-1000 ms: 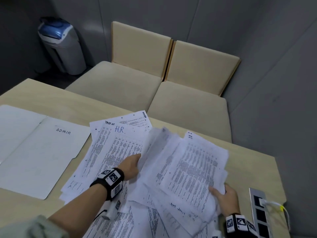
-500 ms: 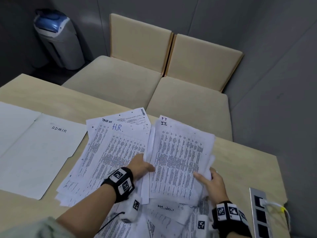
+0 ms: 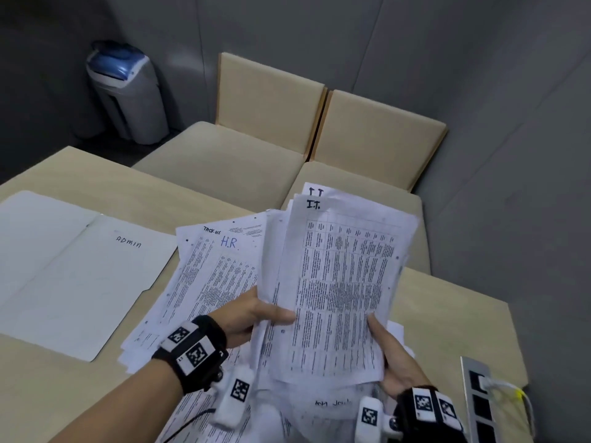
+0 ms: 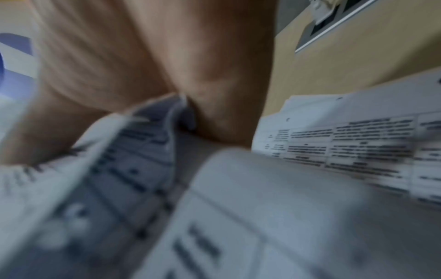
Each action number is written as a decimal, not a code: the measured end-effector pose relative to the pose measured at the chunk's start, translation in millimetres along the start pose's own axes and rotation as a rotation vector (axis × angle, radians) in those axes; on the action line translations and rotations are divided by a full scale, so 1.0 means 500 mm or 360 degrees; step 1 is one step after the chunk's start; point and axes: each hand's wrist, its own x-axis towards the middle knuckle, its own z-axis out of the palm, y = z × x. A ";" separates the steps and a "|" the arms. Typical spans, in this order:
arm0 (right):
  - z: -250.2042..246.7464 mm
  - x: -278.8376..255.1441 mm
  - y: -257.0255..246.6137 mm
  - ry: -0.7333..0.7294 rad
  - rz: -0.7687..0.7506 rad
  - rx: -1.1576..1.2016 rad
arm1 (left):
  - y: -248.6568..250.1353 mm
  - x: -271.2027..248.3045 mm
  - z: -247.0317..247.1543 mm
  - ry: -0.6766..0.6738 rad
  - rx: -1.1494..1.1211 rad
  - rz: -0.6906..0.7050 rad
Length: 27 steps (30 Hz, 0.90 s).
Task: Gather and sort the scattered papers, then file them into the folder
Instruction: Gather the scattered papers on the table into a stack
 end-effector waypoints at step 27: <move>0.148 -0.021 0.011 0.0433 -0.0660 -0.0747 | 0.041 -0.038 -0.036 0.0691 0.0290 0.0660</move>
